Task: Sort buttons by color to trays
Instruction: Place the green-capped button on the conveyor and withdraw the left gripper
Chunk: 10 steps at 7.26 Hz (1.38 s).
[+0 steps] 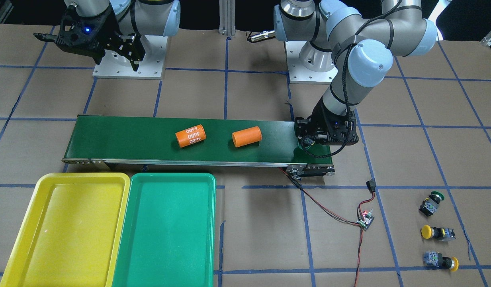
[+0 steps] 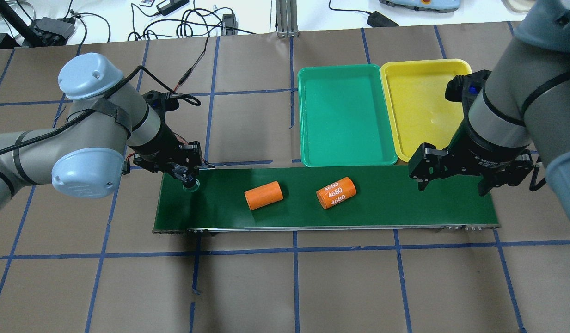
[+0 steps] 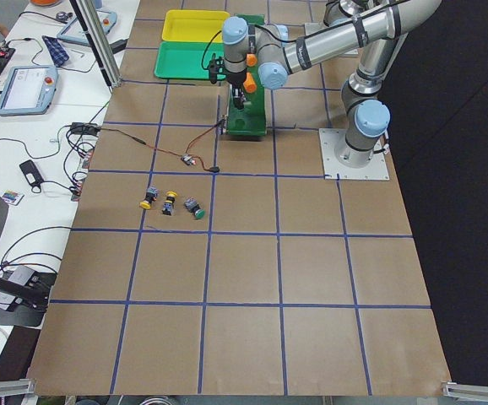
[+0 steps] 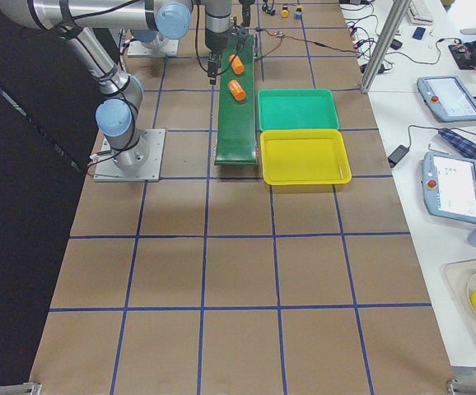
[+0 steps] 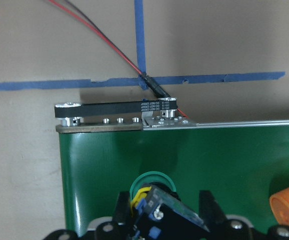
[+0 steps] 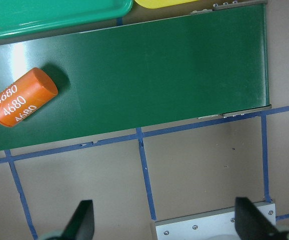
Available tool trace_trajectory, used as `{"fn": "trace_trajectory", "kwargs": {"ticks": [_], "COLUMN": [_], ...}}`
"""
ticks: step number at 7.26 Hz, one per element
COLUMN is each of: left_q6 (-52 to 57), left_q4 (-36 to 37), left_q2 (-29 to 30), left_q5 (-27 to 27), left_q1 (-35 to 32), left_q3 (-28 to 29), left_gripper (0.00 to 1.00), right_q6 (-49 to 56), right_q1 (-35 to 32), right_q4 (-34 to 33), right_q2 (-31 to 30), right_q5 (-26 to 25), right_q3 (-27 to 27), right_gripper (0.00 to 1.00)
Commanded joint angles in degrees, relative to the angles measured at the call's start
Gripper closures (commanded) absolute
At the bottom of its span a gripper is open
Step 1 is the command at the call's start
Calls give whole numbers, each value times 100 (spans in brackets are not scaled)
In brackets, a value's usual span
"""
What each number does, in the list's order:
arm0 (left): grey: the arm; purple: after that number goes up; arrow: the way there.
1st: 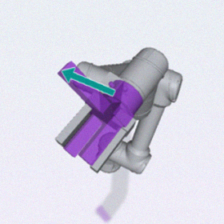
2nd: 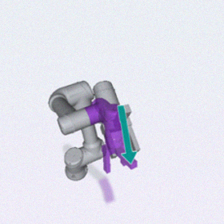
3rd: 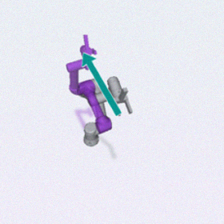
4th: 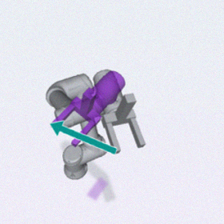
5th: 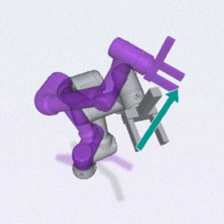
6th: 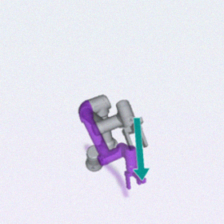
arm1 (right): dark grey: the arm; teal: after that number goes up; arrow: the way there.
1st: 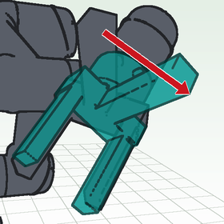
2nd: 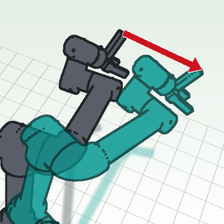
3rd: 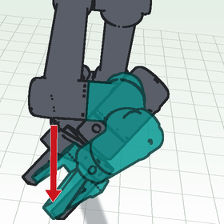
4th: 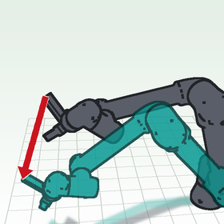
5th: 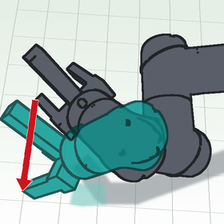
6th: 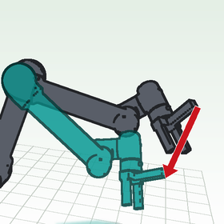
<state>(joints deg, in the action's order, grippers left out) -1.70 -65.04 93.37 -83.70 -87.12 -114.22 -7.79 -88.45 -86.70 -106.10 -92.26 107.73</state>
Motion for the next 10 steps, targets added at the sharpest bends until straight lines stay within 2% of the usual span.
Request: {"fn": "trace_trajectory", "kwargs": {"ticks": [1, 2, 3, 4, 8, 10], "left_q6": [-512, -559, -603, -786, -1209, -1603], "left_q4": [-17, -34, -9, 9, 237, 360], "left_q2": [50, 111, 137, 155, 216, 278], "left_q5": [-15, -32, -33, -15, 38, 273], "left_q1": [-120, -260, -339, -392, -858, -1121], "left_q3": [-4, -30, -92, -75, -48, -39], "left_gripper": [100, 96, 50, 1, 0, 0], "right_q6": [5, -21, -12, -21, -47, -21], "right_q1": [3, 12, 3, 12, 65, 47], "right_q4": [-5, 4, 4, -5, -14, -22], "right_q2": [2, -42, -68, -60, -68, -51], "right_q5": [-3, -3, -3, -3, -11, -3], "right_q3": [63, 63, 72, 72, 90, 99], "right_gripper": [0, 0, 0, 0, 0, 0]}}
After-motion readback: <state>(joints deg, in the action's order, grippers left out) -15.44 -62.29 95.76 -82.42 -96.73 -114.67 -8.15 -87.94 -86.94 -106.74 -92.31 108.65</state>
